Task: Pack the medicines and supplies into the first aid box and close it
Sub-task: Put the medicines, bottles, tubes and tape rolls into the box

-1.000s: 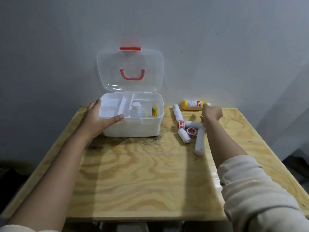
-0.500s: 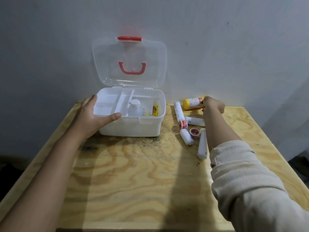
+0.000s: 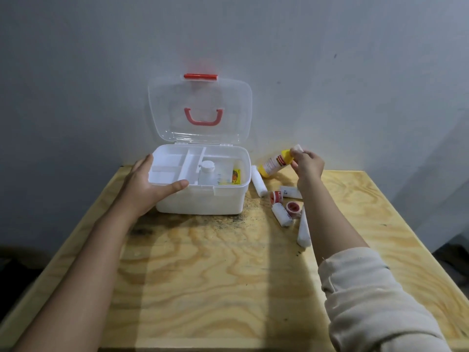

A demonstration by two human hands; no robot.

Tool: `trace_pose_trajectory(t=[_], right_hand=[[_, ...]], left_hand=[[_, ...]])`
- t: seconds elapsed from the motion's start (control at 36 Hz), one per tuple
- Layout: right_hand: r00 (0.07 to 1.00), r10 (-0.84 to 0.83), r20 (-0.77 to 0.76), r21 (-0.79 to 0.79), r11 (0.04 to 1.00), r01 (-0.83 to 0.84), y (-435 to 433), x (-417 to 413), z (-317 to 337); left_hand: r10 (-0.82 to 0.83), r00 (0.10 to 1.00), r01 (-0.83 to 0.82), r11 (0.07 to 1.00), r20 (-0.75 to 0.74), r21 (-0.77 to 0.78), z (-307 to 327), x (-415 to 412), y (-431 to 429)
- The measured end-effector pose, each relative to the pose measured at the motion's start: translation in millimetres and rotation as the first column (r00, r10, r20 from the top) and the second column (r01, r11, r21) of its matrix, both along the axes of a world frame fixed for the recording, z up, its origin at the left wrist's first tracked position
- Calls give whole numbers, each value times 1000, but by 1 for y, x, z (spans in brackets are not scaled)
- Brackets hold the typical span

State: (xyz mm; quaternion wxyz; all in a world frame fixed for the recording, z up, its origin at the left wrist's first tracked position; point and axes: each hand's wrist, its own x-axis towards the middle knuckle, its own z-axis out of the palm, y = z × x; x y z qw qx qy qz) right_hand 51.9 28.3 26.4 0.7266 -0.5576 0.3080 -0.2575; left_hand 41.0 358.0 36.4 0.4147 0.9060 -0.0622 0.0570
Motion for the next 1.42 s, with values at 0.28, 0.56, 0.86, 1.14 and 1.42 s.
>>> trace_pose_trajectory(t=[0.28, 0.56, 0.86, 1.14, 1.42], right_hand=[[968, 61, 245, -308, 951, 18, 30, -36, 44], [819, 404, 407, -525, 837, -153, 71, -57, 93], [834, 552, -6, -801, 496, -334, 101, -58, 61], [816, 555, -165, -805, 402, -436, 106, -62, 42], [823, 512, -245, -834, 322, -448, 108, -60, 37]], left_hand=[[-39, 998, 36, 998, -56, -52, 2, -3, 3], [-99, 994, 91, 986, -51, -141, -10, 6, 12], [-122, 993, 120, 985, -10, -123, -16, 16, 14], [-145, 989, 142, 981, -11, -133, -28, 31, 19], [-159, 987, 162, 974, 29, -157, -28, 30, 18]])
